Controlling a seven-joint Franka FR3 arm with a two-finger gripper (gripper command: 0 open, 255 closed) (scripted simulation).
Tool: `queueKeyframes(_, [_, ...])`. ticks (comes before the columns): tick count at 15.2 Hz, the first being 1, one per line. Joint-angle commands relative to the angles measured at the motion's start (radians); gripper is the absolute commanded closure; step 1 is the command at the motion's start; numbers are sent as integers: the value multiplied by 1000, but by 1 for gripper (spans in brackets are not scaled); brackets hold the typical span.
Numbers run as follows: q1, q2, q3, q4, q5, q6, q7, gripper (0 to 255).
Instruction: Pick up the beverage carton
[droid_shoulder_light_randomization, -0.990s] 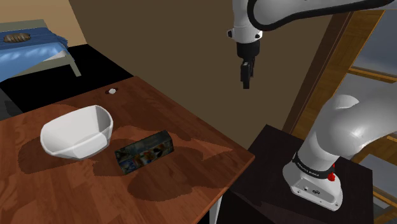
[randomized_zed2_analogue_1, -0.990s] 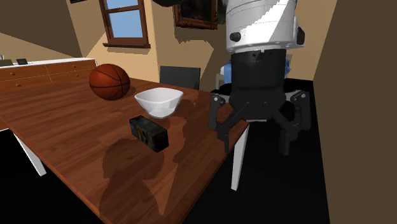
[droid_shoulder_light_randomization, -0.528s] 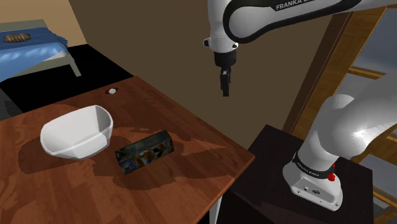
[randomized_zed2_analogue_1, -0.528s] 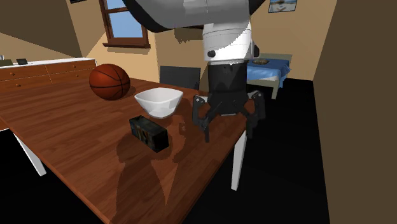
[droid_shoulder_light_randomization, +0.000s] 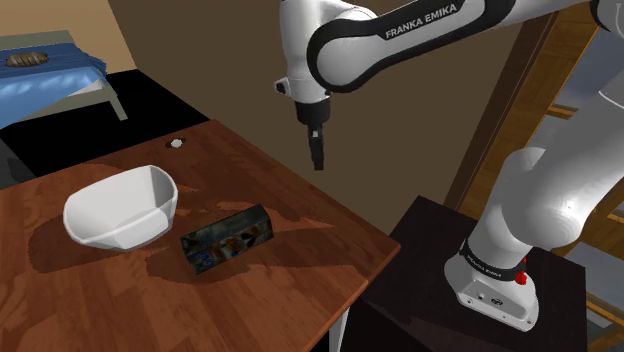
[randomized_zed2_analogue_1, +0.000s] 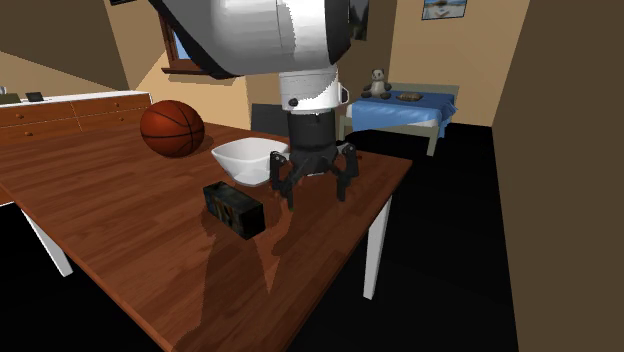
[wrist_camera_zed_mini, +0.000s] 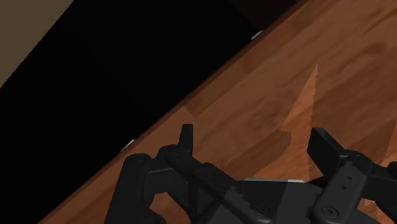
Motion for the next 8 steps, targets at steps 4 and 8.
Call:
queueKeyframes(4, [45, 124, 45, 86, -2, 65, -45, 0])
queueKeyframes(8, [81, 219, 84, 161, -12, 105, -75, 0])
